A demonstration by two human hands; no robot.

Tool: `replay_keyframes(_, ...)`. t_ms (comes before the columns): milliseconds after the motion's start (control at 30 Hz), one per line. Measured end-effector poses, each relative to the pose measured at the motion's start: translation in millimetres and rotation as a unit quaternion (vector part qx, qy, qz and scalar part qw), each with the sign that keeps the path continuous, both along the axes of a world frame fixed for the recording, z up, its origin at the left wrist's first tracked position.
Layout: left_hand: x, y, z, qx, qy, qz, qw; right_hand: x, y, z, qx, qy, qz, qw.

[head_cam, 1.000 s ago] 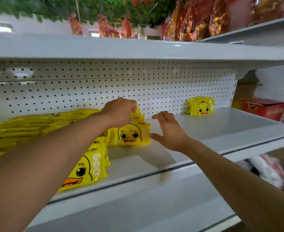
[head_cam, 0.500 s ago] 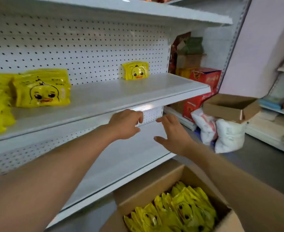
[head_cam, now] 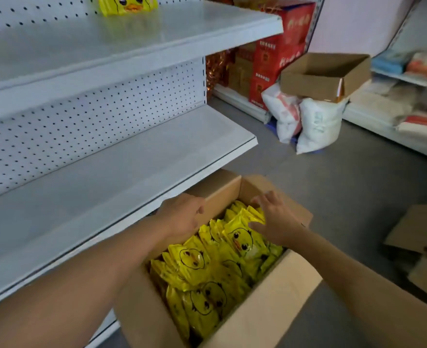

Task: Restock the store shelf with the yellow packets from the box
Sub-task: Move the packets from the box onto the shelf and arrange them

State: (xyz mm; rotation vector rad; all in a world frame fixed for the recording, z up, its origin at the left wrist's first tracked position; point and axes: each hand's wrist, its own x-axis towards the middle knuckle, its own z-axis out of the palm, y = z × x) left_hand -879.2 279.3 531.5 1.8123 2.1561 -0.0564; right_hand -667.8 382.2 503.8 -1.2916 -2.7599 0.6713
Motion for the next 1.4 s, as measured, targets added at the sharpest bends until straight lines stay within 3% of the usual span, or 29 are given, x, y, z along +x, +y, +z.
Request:
replay_keyframes(267,-6.1,37.2,-95.2,-0.063,-0.05,-0.016,0.997,10.1,15.5,-100.4,-0.113,-0.055,-0.094,0.988)
replay_keyframes(600,-21.2,85.2,-192.7,-0.11,-0.086,-0.039,0.989,-15.9,47.9,-200.8,-0.208,-0.062,-0.257,0.942)
replay_keyframes(833,-34.8,109.4,-227.9,-0.129,-0.089,-0.057,0.986,-42.3,52.2,-239.6,-0.164,-0.112,-0.309,0.93)
replay_keyframes(1067,-35.1,133.3,-231.7,-0.131,-0.095,-0.067,0.985,-44.9,45.6,-223.8,-0.171,-0.09,-0.303,0.933)
replay_keyframes(1400,7.1,170.4,-224.3,-0.122,-0.129,-0.123,0.976,16.2,82.1,-118.2,-0.02,-0.002,-0.364,0.931)
